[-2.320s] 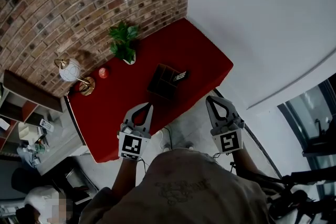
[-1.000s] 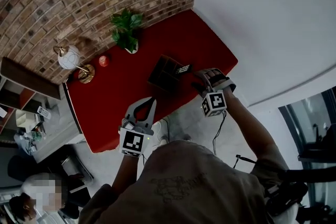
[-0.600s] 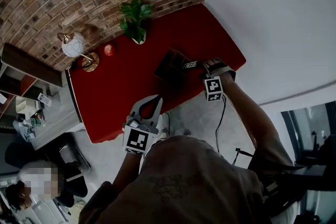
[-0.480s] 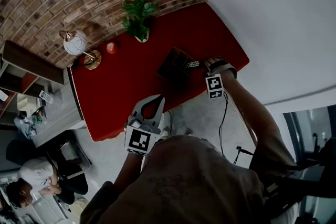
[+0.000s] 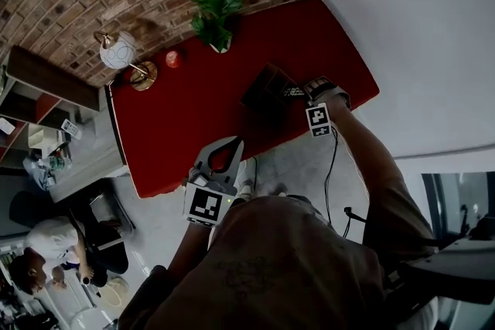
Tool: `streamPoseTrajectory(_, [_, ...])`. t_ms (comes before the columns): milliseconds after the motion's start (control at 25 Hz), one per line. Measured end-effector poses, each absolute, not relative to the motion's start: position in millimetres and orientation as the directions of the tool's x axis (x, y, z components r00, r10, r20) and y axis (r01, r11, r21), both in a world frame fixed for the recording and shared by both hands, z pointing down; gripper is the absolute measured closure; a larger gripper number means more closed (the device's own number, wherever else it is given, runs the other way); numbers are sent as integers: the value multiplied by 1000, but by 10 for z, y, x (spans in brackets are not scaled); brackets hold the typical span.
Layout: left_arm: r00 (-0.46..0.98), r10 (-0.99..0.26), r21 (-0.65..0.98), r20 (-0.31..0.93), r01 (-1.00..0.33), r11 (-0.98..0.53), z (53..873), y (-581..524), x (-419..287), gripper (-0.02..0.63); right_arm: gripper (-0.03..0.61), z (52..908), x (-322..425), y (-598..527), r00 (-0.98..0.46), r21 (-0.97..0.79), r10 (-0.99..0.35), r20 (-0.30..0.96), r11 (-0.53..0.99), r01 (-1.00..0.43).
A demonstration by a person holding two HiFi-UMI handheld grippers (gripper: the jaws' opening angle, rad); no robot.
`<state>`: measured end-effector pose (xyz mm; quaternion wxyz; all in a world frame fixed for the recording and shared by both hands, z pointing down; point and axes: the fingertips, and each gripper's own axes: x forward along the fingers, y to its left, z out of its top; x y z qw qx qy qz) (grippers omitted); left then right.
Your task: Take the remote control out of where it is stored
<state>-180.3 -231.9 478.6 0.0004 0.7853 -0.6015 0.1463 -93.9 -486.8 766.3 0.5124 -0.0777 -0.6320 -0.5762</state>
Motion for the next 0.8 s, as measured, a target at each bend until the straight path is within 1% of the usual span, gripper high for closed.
streamPoseTrajectory(160, [225, -951, -195, 213, -944, -267, 4712, -2298, -1855, 615, 299, 7834, -1014, -4823, -443, 611, -480, 758, 283, 739])
streamPoseTrajectory(320, [204, -950, -187, 234, -950, -250, 4782, -2235, -1944, 615, 304, 7817, -1111, -4895, -435, 614, -527, 730, 225, 757])
streamPoseTrajectory(360, [202, -949, -180, 243, -952, -248, 4815, -2217, -1960, 615, 345, 7806, -1116, -4909, -434, 609, -537, 724, 201, 767])
streamPoseTrajectory(400, [201, -947, -175, 250, -953, -248, 4838, -2203, -1967, 615, 415, 7806, -1106, -4908, -432, 601, -541, 722, 178, 779])
streamPoseTrajectory(440, [201, -947, -175, 251, -953, -249, 4842, -2197, -1967, 615, 442, 7813, -1087, -4902, -431, 593, -541, 722, 164, 789])
streamPoseTrajectory(480, [202, -947, -174, 252, -953, -250, 4843, -2193, -1964, 615, 454, 7817, -1069, -4895, -430, 589, -541, 723, 157, 792])
streamPoseTrajectory(640, [199, -941, -143, 274, -959, -245, 4931, -2148, -1979, 615, 463, 7806, -1059, -4866, -421, 587, -562, 712, 149, 796])
streamPoseTrajectory(800, [207, -940, -135, 270, -959, -250, 4941, -2143, -1964, 615, 466, 7780, -1024, -4839, -409, 580, -571, 711, 148, 801])
